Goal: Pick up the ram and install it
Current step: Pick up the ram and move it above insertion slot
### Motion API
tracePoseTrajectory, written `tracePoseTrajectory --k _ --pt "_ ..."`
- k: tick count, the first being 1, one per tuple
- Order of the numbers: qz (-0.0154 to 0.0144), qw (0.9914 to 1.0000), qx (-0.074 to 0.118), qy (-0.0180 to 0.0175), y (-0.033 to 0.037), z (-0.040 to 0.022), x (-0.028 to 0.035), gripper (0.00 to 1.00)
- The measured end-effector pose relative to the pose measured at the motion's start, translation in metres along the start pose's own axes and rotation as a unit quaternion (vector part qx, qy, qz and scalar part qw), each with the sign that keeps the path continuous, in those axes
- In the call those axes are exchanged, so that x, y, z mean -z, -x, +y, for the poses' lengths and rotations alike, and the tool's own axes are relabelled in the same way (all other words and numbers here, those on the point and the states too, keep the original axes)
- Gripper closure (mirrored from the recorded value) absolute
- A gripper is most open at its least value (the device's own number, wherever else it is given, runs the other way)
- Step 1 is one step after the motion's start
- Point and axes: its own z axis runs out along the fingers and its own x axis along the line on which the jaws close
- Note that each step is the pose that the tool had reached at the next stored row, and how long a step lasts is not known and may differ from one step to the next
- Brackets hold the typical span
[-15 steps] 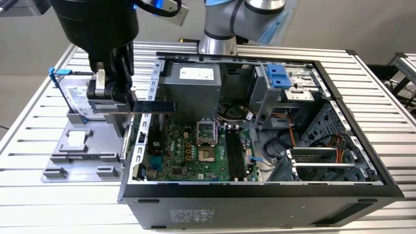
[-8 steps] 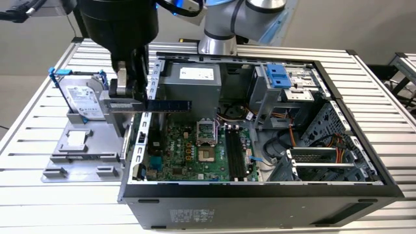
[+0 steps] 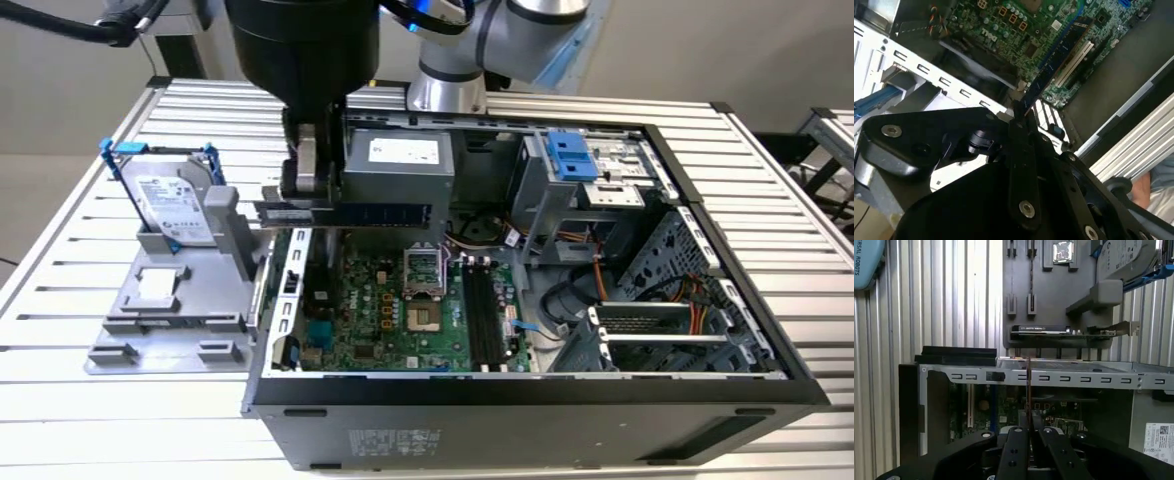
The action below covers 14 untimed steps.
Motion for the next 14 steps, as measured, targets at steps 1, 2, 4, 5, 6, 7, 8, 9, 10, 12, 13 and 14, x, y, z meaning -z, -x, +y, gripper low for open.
tracePoseTrajectory --k 1,2,4,5,6,7,8,9,10,12,13,14 --pt "0.0000 1.00000 0.000 0.0000 0.0003 -0.0036 0.0001 1.00" --pt "0.0000 1.00000 0.000 0.0000 0.0006 -0.0073 0.0001 1.00" --pt "0.0000 1.00000 0.000 0.0000 0.0012 -0.0146 0.0002 1.00" --pt "0.0000 1.00000 0.000 0.0000 0.0016 -0.0184 0.0002 1.00" --pt "0.0000 1.00000 0.000 0.0000 0.0019 -0.0224 0.0004 1.00" --pt "0.0000 1.00000 0.000 0.0000 0.0022 -0.0259 0.0004 1.00" --pt "0.0000 1.00000 0.000 0.0000 0.0024 -0.0294 0.0004 1.00" --pt "0.0000 1.00000 0.000 0.0000 0.0027 -0.0333 0.0005 1.00" --pt "0.0000 1.00000 0.000 0.0000 0.0030 -0.0369 0.0006 1.00" --pt "0.0000 1.00000 0.000 0.0000 0.0036 -0.0443 0.0006 1.00" --pt "0.0000 1.00000 0.000 0.0000 0.0038 -0.0478 0.0007 1.00" --pt "0.0000 1.00000 0.000 0.0000 0.0041 -0.0513 0.0008 1.00"
